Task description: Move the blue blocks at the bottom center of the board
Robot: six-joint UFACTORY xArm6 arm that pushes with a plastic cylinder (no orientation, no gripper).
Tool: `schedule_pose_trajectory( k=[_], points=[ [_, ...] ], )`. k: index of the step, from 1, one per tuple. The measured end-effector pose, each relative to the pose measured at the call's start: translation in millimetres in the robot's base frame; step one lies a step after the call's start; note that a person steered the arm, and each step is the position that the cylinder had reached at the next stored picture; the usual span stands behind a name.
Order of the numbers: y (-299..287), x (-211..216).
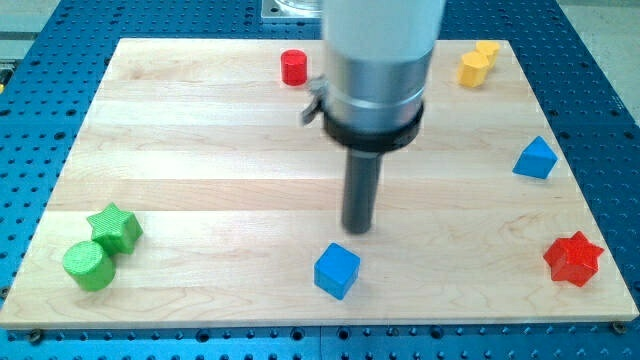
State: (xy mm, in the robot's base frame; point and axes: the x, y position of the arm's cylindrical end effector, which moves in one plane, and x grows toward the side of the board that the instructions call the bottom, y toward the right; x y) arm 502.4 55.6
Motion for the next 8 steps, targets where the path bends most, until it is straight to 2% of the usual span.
schedule_pose_trajectory(
  k=[1, 3, 4, 5, 6, 7, 8],
  points=[
    [36, -64],
    [152, -159],
    [201, -178],
    [251, -167],
    [256, -120],
    [236, -89],
    [205, -82]
  ],
)
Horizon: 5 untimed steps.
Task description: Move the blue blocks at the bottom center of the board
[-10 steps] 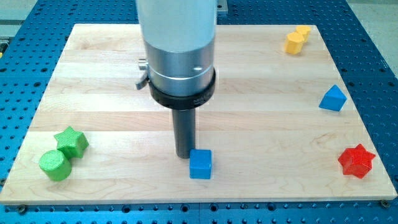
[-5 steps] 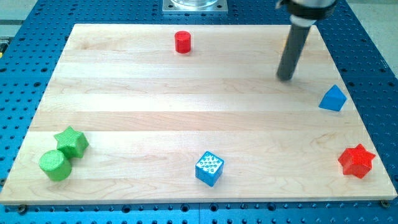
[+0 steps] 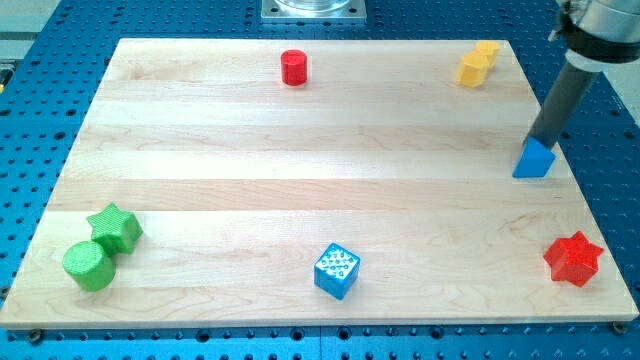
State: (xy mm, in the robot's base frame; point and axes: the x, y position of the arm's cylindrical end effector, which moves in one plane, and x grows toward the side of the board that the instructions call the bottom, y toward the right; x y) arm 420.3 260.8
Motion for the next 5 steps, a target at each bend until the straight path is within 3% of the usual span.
schedule_pose_trajectory(
  k=[3, 5],
  points=[
    [7, 49],
    [-42, 88]
  ],
)
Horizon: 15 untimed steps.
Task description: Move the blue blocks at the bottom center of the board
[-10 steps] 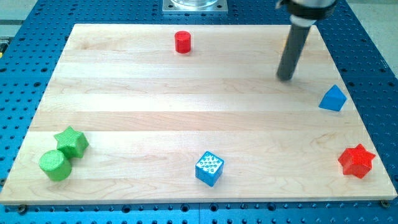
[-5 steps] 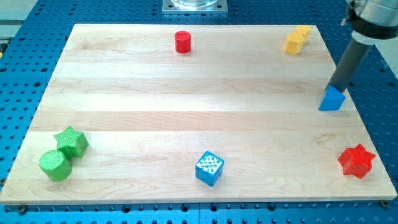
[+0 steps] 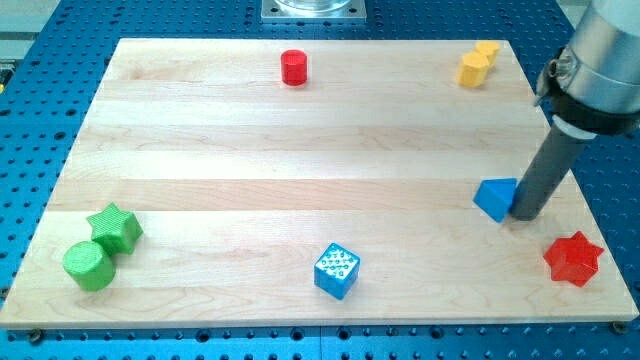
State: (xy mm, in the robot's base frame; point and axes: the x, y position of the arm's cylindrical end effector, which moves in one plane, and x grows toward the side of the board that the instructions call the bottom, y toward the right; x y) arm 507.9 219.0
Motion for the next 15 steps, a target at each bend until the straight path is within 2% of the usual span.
schedule_pose_trajectory(
  k=[1, 2, 4, 6, 7, 8, 9, 10, 12, 14, 15],
  points=[
    [-19, 0],
    [-25, -22],
    [-120, -24],
    [-175, -28],
    [-195, -52],
    [-233, -43],
    [-240, -10],
    [-222, -2],
    [-191, -30],
    [-220, 26],
    [-225, 35]
  ],
)
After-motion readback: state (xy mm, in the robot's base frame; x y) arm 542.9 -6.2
